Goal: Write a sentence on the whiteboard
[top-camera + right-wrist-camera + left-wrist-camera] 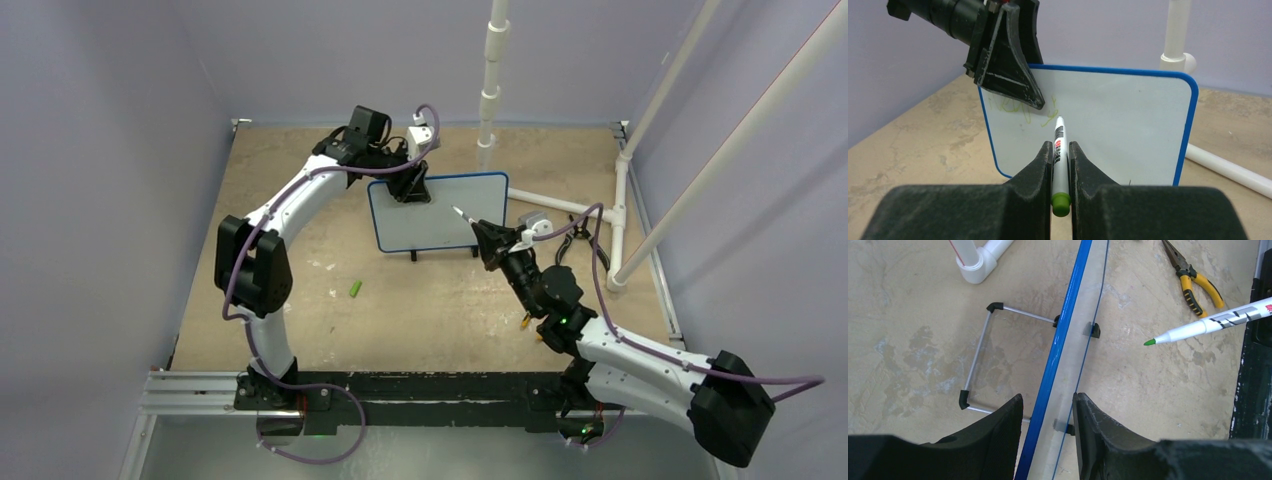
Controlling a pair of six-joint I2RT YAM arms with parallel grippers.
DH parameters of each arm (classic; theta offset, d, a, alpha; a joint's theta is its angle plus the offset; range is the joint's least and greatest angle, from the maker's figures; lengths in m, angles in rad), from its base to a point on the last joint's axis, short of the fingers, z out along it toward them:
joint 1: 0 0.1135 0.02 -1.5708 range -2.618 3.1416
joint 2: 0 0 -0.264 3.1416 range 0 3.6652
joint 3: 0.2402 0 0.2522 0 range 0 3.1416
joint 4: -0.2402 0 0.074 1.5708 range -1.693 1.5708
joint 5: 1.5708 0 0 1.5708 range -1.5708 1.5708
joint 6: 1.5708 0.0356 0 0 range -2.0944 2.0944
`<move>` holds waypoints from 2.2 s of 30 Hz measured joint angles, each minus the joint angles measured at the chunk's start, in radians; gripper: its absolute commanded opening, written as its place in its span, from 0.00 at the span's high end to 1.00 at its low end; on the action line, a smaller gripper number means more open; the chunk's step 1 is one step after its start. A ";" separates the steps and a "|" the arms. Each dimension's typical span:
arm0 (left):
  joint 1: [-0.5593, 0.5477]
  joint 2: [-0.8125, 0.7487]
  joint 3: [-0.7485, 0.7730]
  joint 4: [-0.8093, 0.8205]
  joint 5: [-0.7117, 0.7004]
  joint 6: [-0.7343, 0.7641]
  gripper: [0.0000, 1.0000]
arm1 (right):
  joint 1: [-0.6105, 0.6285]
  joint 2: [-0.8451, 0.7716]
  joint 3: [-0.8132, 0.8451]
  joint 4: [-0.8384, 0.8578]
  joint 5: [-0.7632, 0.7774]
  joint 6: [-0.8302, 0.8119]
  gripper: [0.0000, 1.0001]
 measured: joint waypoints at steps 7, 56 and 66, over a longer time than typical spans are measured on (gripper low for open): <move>0.016 -0.026 -0.043 0.054 -0.023 -0.046 0.37 | 0.000 0.053 -0.005 0.048 -0.027 -0.014 1.00; 0.064 -0.040 -0.003 0.007 0.074 -0.038 1.00 | 0.000 0.290 0.032 0.266 -0.052 -0.079 1.00; 0.080 -0.054 -0.029 0.023 0.082 -0.040 1.00 | 0.000 0.372 0.071 0.286 -0.052 -0.079 1.00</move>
